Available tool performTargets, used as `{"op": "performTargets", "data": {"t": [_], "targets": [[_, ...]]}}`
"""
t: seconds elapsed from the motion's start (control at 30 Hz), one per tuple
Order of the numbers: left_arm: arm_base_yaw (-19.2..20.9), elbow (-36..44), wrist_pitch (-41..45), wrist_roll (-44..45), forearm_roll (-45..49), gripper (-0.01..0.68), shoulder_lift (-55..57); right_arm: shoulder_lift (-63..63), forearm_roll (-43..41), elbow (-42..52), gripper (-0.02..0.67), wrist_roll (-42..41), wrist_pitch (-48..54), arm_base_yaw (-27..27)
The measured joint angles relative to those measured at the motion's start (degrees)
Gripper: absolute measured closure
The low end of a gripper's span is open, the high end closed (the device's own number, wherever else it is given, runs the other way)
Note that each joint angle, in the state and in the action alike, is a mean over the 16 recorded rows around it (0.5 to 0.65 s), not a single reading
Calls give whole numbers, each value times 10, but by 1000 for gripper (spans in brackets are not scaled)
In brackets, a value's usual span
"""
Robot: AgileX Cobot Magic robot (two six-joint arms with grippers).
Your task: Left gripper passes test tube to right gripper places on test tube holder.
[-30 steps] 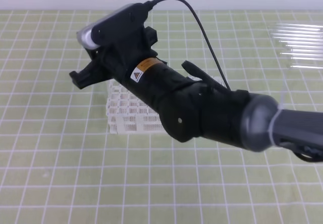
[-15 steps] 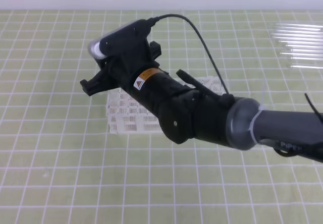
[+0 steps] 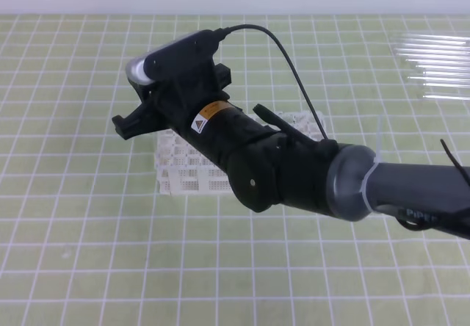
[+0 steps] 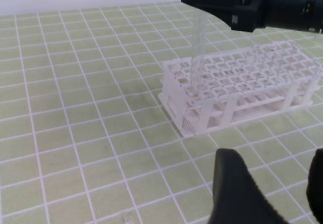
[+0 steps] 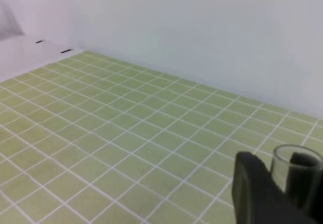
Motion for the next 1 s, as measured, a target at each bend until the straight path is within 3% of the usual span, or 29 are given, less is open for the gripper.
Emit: {"op": "performTargets", "data": {"t": [1.0], "targets": [[0, 0, 0, 0, 1, 387, 1, 0, 1, 27, 552, -3, -26, 1]]}}
